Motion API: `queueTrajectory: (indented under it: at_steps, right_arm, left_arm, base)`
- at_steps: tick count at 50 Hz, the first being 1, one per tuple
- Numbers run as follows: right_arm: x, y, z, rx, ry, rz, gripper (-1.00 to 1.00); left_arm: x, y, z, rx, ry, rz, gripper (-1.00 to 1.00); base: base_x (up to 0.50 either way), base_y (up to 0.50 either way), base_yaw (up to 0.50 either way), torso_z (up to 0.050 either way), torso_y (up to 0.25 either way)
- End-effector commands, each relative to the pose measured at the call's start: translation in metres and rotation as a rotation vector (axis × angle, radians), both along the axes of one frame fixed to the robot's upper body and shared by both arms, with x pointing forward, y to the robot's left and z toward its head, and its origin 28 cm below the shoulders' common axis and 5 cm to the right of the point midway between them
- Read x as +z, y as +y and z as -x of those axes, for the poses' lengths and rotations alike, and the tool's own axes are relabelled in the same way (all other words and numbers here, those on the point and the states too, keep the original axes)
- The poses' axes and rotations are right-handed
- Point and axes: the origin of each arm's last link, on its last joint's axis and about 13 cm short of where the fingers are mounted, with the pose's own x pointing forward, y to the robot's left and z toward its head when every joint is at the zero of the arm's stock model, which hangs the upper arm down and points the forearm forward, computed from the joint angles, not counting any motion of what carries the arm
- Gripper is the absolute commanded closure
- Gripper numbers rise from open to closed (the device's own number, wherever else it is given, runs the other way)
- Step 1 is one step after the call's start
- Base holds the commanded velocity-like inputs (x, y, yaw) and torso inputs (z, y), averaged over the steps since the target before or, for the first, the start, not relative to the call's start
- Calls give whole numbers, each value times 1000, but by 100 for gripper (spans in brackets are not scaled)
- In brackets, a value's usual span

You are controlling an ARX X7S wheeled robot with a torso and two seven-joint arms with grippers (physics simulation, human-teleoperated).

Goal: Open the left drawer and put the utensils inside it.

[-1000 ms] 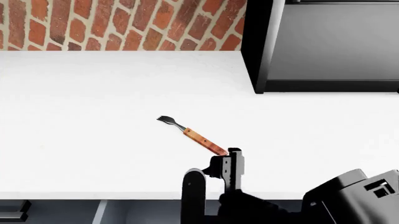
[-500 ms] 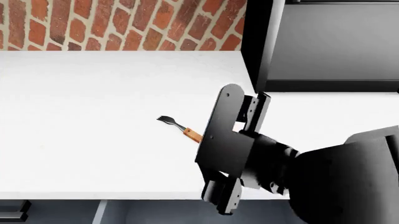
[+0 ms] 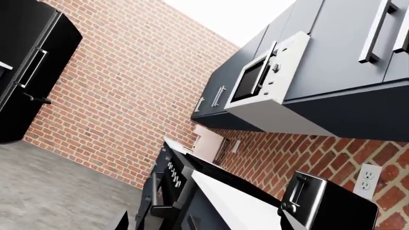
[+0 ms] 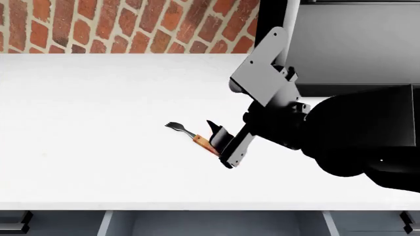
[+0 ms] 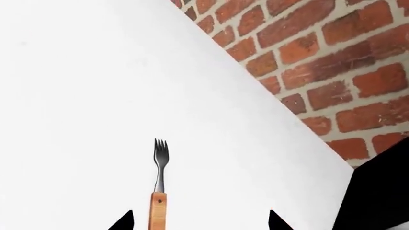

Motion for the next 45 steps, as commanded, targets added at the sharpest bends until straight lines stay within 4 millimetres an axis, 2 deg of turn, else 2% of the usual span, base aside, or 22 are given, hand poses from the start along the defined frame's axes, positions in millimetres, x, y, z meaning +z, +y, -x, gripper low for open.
queueTrajectory:
  at_steps: [1, 20, 35, 45]
  right_arm:
    - [-4, -1, -19, -38, 54, -94, -100]
    - [-25, 2, -43, -156, 177, -196, -100]
    - [-50, 14, -49, -122, 278, -270, -100]
    - [-69, 17, -54, -143, 311, -236, -100]
  left_arm:
    - [0, 0, 0, 0, 3, -1, -100]
    - [-2, 0, -1, 2, 8, 6, -100]
    - [-2, 0, -1, 6, 11, 3, -100]
    - [-2, 1, -1, 6, 12, 2, -100]
  base:
    - [0, 0, 0, 0, 0]
    - [0, 0, 0, 0, 0]
    - [0, 0, 0, 0, 0]
    - [0, 0, 0, 0, 0]
